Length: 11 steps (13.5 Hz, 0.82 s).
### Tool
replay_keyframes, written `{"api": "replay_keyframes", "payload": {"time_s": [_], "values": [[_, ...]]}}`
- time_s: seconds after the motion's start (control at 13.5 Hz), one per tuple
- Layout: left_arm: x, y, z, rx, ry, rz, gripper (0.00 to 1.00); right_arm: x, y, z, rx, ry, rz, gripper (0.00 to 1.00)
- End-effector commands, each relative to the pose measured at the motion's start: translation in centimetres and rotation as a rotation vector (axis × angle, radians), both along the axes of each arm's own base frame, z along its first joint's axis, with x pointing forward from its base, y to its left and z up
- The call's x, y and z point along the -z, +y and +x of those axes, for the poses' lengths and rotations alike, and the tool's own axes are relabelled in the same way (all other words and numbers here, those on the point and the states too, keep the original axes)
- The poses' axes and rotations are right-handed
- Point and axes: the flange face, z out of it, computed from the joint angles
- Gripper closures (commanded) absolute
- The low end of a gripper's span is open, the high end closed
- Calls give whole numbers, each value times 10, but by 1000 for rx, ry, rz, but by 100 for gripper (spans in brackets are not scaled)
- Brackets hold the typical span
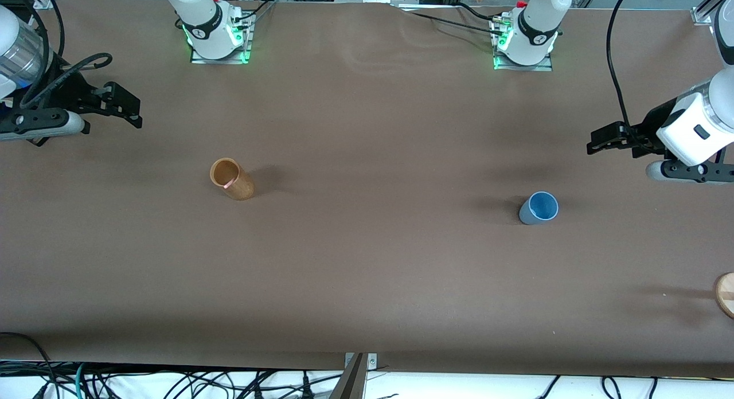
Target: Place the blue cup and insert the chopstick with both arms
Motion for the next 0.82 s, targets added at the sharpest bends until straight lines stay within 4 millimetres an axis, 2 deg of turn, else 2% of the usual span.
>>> {"api": "replay_keyframes", "payload": {"time_s": [0.0,0.52,0.74], "values": [[-2,-3,-1,8,5,-18,0,-11,3,0,14,-32,21,0],[-2,-2,-1,7,5,-18,0,-6,-4,5,8,-23,21,0],[-2,-3,-1,7,5,-19,0,4,3,9,-1,-5,17,0]]}}
